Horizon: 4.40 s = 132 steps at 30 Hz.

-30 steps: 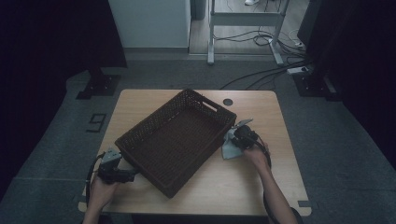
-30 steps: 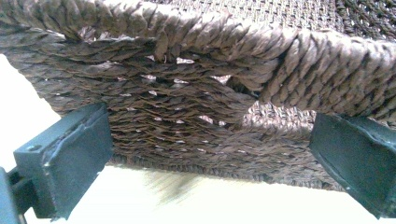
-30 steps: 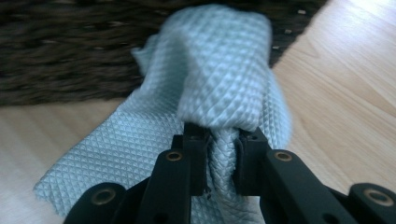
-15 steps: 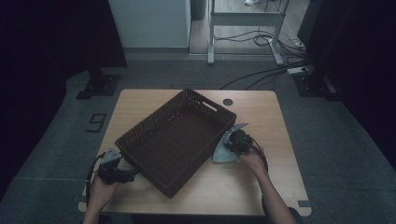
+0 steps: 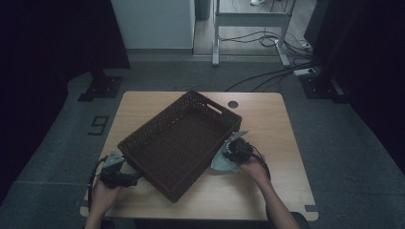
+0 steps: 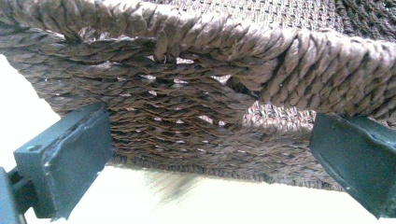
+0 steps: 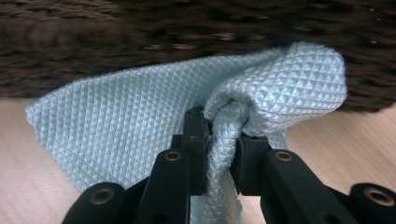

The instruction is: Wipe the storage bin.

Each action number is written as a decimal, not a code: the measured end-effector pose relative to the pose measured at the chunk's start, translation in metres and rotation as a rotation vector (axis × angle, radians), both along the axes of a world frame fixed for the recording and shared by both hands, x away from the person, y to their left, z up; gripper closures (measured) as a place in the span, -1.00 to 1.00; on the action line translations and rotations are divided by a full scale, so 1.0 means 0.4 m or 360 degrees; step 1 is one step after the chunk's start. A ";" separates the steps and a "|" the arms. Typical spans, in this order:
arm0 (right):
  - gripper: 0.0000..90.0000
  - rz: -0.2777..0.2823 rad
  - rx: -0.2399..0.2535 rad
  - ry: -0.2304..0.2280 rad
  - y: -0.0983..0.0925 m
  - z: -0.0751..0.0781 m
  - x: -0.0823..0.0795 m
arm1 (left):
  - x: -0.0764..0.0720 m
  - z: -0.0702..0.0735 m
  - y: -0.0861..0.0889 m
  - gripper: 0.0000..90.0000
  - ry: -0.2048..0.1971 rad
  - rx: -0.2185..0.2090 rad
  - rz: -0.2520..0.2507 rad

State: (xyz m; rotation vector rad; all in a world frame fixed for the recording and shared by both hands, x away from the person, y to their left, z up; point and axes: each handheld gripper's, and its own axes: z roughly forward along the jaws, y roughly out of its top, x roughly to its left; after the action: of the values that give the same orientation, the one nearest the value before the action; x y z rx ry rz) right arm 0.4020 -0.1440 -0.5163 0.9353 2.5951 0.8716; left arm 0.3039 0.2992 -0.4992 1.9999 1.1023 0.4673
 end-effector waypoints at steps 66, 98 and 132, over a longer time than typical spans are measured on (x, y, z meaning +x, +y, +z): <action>0.69 0.0633 0.0096 0.0069 0.250 -0.005 -0.263 | -0.002 -0.001 -0.005 -1.00 -0.0012 -0.0017 -0.0013; 0.69 0.0860 0.0097 0.0076 0.323 0.002 -0.338 | -0.001 -0.004 -0.024 -1.00 0.0003 -0.0017 -0.0089; 0.71 0.0225 0.0180 -0.0169 -0.002 0.131 -0.218 | 0.000 -0.006 -0.020 -1.00 0.0020 -0.0020 -0.0078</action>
State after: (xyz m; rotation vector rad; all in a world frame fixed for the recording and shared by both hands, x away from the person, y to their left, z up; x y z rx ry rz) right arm 0.3146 -0.1450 -0.4640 0.7180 2.5679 1.0842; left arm 0.3041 0.2914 -0.5016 2.0165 1.0586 0.4219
